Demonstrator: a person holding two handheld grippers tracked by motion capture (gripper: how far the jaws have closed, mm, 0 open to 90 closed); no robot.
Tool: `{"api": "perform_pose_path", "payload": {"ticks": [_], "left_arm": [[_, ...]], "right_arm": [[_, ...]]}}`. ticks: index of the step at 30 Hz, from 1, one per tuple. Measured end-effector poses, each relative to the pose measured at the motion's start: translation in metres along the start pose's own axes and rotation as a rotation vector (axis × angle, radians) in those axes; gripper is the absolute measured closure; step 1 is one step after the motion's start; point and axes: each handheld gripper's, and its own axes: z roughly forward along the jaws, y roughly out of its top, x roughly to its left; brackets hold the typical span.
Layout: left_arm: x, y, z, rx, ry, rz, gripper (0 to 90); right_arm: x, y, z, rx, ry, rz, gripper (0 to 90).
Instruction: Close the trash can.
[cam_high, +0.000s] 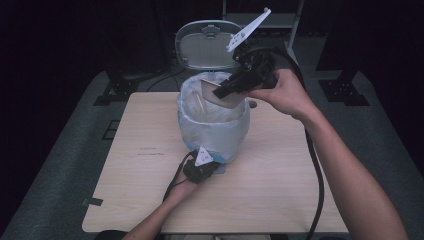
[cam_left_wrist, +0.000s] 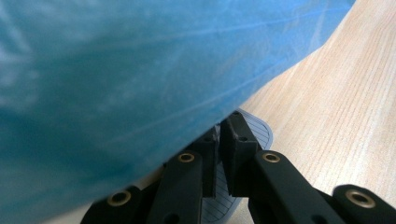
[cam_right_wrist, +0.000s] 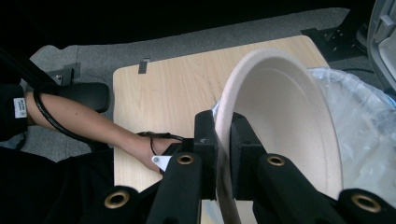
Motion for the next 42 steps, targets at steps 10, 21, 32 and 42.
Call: {"api": "perform_pose_path", "payload": {"ticks": [10,21,32,42], "left_arm": [[0.000,0.000,0.000,0.001,0.000,0.002,85.3],[0.000,0.000,0.000,0.002,0.000,0.002,85.3],[0.000,0.000,0.000,-0.003,-0.003,0.000,85.3],[0.000,0.000,0.000,-0.002,0.002,-0.007,85.0]], "right_arm": [[-0.013,0.006,0.020,0.025,-0.001,0.009,82.8],[-0.025,0.008,0.030,0.042,-0.018,0.020,82.4],[-0.036,-0.012,0.025,0.038,-0.064,0.055,60.8],[-0.033,-0.044,0.001,0.003,-0.088,0.064,54.3]]}}
